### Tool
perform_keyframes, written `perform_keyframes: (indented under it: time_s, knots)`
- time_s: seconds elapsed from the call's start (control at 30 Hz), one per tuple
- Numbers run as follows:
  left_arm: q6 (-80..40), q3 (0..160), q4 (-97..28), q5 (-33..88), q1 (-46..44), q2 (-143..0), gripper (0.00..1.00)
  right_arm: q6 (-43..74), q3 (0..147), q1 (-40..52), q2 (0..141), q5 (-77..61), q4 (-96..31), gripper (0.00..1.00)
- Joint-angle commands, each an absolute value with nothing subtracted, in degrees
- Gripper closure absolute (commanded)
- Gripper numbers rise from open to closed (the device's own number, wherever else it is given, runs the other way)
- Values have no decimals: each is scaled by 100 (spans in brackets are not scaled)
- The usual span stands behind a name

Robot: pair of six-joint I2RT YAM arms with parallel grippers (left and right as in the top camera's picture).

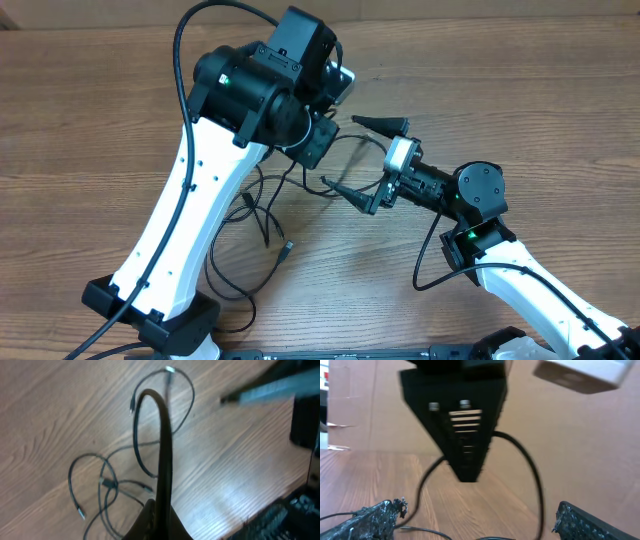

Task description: Untangle cables

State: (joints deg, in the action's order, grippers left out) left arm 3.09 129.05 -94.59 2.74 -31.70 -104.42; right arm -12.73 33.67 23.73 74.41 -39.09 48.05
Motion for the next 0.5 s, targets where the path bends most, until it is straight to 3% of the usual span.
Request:
perform_keyframes:
  time_s: [0.0,0.47]
  knots:
    - [281,12958,-9489,156,-3315,-10499,96,-1404,3426,2388,7406,-3691,4836,0]
    - [473,12958,-9334,633,-3597,-10501,96,-1356,3426,2390,7406,-4298,4825,0]
